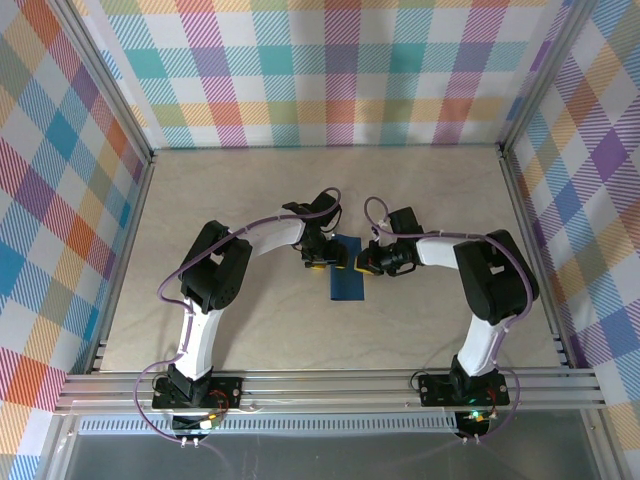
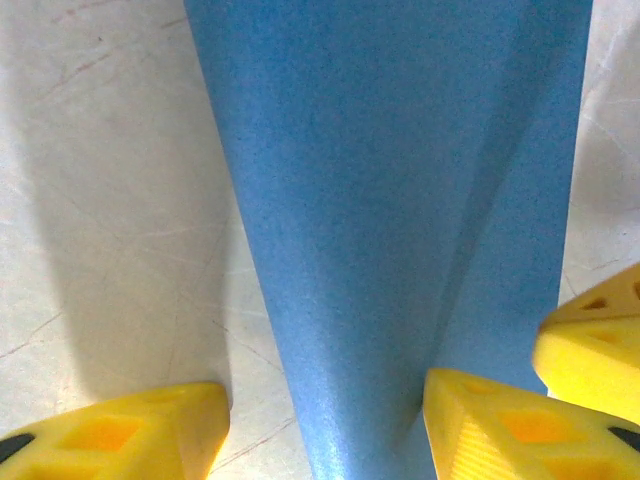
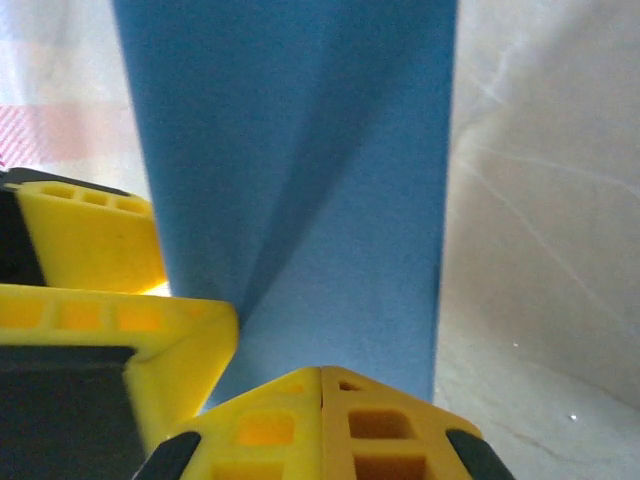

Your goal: Fold a paper plane with a square sheet of paper (fold left side to right side)

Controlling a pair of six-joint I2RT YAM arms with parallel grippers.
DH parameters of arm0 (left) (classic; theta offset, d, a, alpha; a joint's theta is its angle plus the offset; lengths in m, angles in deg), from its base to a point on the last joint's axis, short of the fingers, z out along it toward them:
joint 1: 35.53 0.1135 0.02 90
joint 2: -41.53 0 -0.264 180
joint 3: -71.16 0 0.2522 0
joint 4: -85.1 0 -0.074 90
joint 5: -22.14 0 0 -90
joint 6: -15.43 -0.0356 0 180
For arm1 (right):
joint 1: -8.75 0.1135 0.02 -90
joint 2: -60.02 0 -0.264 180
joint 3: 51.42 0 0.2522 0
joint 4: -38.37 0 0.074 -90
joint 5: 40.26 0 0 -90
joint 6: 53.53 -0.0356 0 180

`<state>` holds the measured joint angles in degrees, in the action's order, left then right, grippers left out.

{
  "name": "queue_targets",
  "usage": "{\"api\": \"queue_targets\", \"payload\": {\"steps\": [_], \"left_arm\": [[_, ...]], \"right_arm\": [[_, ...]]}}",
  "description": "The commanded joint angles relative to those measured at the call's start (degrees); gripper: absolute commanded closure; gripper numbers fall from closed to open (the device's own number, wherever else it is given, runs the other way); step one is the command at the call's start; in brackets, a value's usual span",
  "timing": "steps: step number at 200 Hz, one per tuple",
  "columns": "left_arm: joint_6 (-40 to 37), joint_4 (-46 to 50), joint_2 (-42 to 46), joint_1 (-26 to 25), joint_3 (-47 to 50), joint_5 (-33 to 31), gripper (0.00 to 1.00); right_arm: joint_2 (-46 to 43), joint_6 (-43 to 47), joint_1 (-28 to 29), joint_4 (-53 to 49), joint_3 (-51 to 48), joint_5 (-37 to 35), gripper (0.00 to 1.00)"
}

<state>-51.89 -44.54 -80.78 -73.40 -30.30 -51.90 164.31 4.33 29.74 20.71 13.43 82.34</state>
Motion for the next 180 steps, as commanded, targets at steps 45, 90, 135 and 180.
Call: {"api": "queue_targets", "payload": {"steps": [45,90,135,180], "left_arm": [[-0.88,-4.27,-6.93,-2.80,3.79,0.08,0.42],[-0.71,-7.56,3.25,-1.74,6.13,-3.39,0.39],[-1.71,-11.26,12.04,-0.72,8.64,-2.58,0.36],[-0.88,-21.74,14.53,-0.61,14.62,6.68,0.67]], "right_arm": [[3.58,1.36,0.41,-4.20,0.64,-3.17,1.00],[4.87,2.21,0.54,-7.85,0.70,-6.21,1.00],[4.96,2.27,0.54,-8.76,0.70,-7.65,1.00],[5.05,2.55,0.53,-9.41,0.95,-8.07,1.00]]}}
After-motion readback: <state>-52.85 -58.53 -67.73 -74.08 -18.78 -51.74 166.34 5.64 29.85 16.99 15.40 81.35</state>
